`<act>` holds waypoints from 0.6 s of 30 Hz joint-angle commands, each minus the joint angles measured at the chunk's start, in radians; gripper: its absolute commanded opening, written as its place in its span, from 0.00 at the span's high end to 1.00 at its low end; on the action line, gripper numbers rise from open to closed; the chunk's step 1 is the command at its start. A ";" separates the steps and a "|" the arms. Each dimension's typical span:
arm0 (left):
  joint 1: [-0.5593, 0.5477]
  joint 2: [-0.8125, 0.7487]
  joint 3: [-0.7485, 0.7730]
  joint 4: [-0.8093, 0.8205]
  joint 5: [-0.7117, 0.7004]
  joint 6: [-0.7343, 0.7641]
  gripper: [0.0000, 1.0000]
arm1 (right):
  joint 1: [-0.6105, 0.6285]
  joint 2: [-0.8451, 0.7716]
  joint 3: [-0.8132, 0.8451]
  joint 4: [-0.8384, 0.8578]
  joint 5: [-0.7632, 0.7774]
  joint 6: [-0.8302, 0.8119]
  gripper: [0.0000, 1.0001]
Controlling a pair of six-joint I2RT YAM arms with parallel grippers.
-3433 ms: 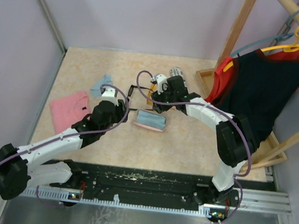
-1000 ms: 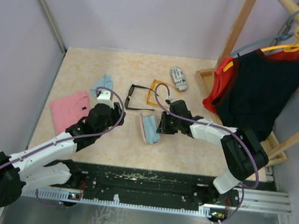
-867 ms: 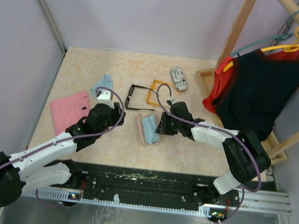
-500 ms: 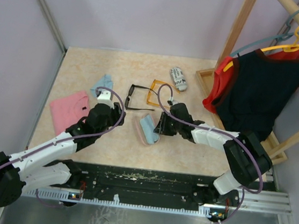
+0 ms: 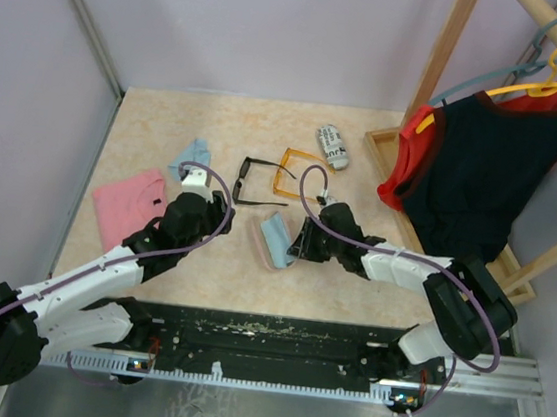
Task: Organize the sunglasses
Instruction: Adjust the sunglasses case at the center of the board.
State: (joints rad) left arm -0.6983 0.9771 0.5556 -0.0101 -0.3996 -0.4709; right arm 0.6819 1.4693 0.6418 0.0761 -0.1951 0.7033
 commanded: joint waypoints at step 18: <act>0.026 0.153 0.155 -0.043 -0.004 0.013 0.42 | 0.037 -0.227 0.025 -0.039 0.162 -0.107 0.53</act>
State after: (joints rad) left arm -0.6910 1.0908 0.6353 -0.0441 -0.3996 -0.4706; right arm 0.7143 1.3205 0.5987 0.0883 -0.1238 0.7002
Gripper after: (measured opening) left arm 0.573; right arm 0.468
